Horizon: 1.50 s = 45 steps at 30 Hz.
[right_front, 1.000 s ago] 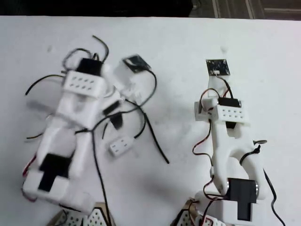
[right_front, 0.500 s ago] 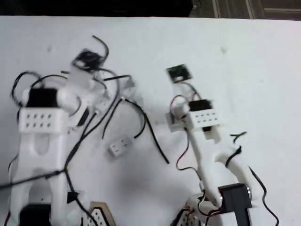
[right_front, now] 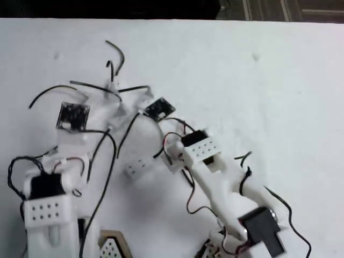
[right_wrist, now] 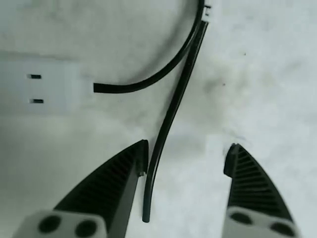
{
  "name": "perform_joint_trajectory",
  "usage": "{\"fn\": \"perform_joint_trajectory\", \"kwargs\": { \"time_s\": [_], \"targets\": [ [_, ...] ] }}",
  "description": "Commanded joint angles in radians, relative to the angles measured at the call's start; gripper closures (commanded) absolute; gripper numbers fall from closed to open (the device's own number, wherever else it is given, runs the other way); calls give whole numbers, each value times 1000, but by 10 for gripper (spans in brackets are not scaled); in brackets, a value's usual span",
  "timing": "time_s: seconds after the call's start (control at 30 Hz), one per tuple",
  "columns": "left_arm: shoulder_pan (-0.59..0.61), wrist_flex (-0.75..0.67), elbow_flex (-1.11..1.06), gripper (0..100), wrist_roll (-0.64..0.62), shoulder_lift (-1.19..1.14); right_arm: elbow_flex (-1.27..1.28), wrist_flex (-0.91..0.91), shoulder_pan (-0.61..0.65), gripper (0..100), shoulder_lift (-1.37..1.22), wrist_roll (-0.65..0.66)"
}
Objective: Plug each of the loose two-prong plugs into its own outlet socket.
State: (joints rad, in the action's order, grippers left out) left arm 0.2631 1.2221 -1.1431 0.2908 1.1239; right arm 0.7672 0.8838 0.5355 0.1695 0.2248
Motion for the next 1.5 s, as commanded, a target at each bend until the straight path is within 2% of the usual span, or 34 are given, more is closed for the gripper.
{"fn": "perform_joint_trajectory", "kwargs": {
  "time_s": [0.0,0.07,0.2,0.23,0.27,0.33,0.53,0.7,1.0,1.3,1.47],
  "targets": [
    [8,-25,-61,954,-6,114,-5,-24,13,752,-68,8],
    [8,-25,-74,954,-6,130,-5,-24,12,778,-93,8],
    [7,-34,-106,954,-2,133,-5,-39,13,980,-93,9],
    [2,-34,-117,954,15,134,2,-47,10,988,-93,9],
    [1,-34,-124,954,48,134,5,-45,7,961,-93,9],
    [1,-35,-133,954,91,134,-2,-22,-21,987,-93,9],
    [2,-98,-170,954,92,134,-12,-16,-209,981,13,9],
    [2,-103,-173,954,92,133,-12,93,-323,981,191,-2],
    [2,-103,-175,954,92,131,-14,331,-355,981,530,-242],
    [1,-132,-201,954,94,134,-18,458,-355,981,1052,-133],
    [1,-129,-201,954,94,134,-20,455,-352,978,1299,23]
  ]
}}
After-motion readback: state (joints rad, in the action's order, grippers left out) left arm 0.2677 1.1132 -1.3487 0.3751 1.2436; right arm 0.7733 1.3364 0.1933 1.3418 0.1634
